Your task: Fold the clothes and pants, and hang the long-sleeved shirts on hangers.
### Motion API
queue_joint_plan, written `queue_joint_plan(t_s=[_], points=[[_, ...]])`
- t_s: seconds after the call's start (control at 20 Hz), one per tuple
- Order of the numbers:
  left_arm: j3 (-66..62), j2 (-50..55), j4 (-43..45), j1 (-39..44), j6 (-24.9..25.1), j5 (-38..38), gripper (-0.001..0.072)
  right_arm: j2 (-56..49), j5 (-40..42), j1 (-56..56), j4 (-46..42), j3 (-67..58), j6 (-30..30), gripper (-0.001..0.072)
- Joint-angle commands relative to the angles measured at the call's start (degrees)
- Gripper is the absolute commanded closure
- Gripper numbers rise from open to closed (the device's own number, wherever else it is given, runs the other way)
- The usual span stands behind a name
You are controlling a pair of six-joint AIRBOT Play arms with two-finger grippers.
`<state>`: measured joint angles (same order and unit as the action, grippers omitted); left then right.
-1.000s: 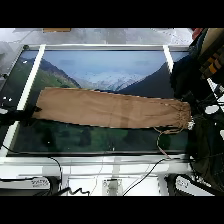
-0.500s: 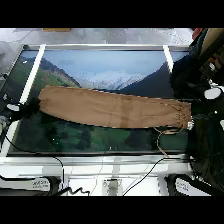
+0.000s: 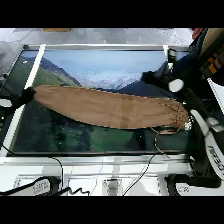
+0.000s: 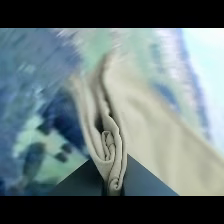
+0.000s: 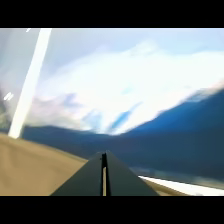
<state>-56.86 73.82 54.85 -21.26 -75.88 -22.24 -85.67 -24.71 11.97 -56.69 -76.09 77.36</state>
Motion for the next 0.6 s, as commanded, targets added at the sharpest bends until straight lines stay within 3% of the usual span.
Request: queue_joint_plan(t_s=[0.0,0.2,0.3,0.55], points=[[-0.07,-7.17,-0.02,1.95,6.14,-4.20,0.0693,-9.44,-4.76,7.50,1.44,-9.31,1.99,0.0685],[-0.07,-13.66,-0.02,6.16,13.64,-4.15,0.0693,-21.31,-15.17,13.64,2.10,-20.83,3.58,0.0686],[-0.07,-15.74,-0.04,8.41,13.79,-3.93,0.0693,-26.01,-19.21,16.28,4.81,-25.73,4.17,0.0686],[-1.03,-17.49,-0.04,15.65,13.79,-3.69,0.0693,-31.74,-16.22,23.06,7.65,-31.19,5.88,0.0686]])
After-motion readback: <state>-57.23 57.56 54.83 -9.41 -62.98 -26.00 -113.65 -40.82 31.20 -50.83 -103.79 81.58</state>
